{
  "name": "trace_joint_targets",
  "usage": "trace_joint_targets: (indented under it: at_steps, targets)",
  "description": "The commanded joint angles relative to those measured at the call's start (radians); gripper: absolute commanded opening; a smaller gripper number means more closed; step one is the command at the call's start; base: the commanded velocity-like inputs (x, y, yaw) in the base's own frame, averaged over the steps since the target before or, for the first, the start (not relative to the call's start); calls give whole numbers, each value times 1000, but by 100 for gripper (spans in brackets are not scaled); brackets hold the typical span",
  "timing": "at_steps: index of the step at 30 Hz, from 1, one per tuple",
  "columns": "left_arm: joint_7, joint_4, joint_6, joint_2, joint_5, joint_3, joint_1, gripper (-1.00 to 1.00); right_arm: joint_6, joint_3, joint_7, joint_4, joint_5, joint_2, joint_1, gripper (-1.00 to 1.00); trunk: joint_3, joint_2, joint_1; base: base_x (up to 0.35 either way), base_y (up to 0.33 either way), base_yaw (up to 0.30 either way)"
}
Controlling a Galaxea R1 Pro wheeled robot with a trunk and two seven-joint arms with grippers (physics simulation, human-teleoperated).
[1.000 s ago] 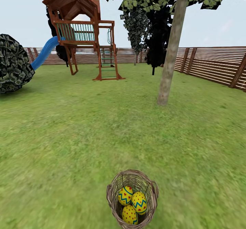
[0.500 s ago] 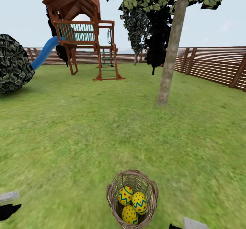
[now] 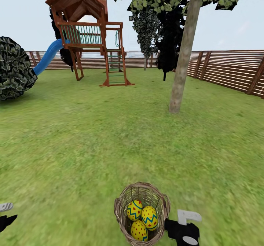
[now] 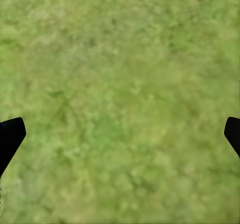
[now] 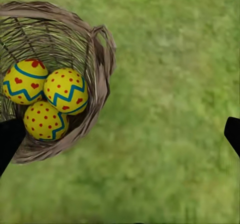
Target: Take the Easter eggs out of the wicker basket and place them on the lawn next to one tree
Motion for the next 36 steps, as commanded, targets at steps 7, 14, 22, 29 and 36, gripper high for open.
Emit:
trace_joint_targets:
  at_steps: [7, 14, 22, 29, 36]
  targets:
    - [-3, 0, 0, 0, 3, 3, 1, 100, 1, 7, -7, -1, -13, 0, -12, 100, -1, -1, 0, 0, 0, 0]
    - [-2, 0, -13, 0, 3, 3, 1, 100, 74, 25, -18, -1, -139, 0, -66, 100, -1, -1, 0, 0, 0, 0]
    - [-4, -15, -5, 7, 0, 3, 1, 100, 132, 24, -23, 25, -255, 0, -236, 100, -1, -1, 0, 0, 0, 0]
    - [-3, -49, -2, 10, -34, 3, 0, 100, 243, 20, -106, 233, -316, 0, -481, 100, -1, -1, 0, 0, 0, 0]
    - [-3, -53, -6, 11, -55, 4, 0, 100, 272, -26, -173, 490, -395, -2, -653, 100, -1, -1, 0, 0, 0, 0]
